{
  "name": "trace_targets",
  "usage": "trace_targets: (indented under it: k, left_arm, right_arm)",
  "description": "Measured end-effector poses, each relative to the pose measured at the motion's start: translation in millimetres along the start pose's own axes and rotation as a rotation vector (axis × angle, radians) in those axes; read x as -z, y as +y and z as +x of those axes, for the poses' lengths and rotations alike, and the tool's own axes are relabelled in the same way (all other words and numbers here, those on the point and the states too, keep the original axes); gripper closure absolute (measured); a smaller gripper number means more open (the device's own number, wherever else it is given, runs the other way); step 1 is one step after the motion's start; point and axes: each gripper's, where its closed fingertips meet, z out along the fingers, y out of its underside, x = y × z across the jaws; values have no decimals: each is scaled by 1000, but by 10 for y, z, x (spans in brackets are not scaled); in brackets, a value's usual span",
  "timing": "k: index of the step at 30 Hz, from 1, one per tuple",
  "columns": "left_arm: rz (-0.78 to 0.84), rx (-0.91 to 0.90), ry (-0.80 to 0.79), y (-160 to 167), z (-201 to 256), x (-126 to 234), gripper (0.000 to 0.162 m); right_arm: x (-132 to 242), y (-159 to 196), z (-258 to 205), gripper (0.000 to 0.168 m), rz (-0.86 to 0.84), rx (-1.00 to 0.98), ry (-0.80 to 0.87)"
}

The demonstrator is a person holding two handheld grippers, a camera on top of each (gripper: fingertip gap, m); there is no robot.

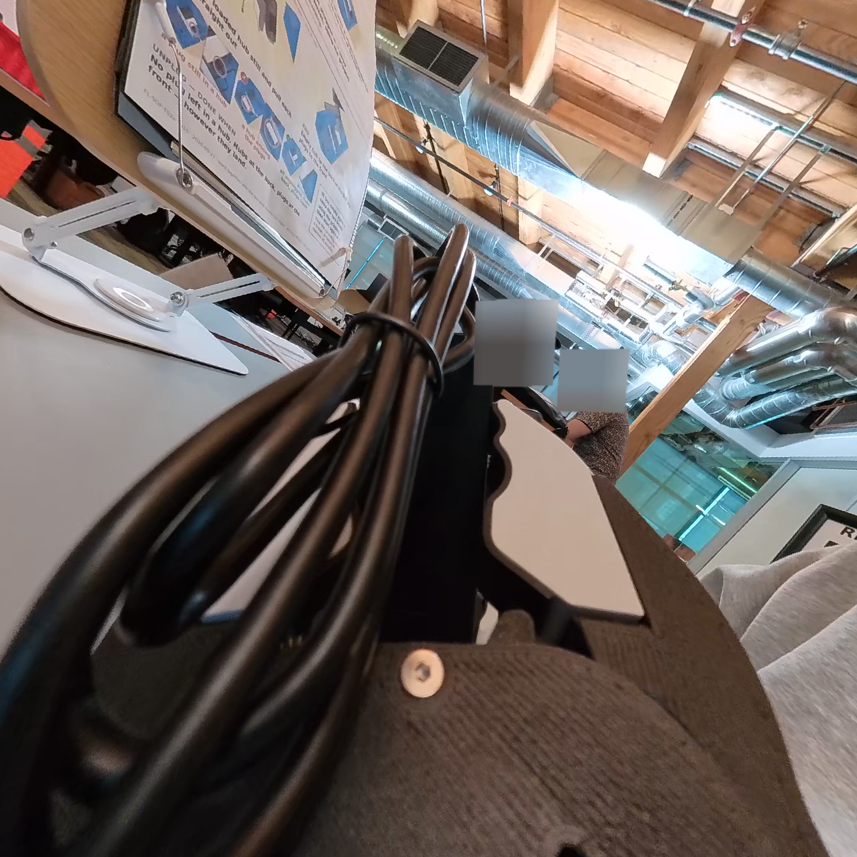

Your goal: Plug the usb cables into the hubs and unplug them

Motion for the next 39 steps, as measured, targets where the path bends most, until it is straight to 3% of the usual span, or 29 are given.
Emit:
trace_targets:
  k: [11, 16, 22, 28, 39]
  left_arm:
    - [7, 10, -4, -8, -20, 7, 108]
    - [6, 13, -4, -9, -21, 8, 108]
    - [11, 19, -8, -18, -41, 16, 107]
    - [20, 36, -11, -26, -60, 22, 108]
    - [19, 35, -10, -17, -48, 20, 107]
  right_arm:
    - [45, -6, 212, 151, -9, 175, 218]
    - [198, -125, 226, 138, 102, 209, 254]
    - [546, -385, 135, 112, 253, 505, 608]
    - [488, -158, -76, 130, 139, 746, 858]
    - [230, 78, 134, 153, -197, 871, 1008]
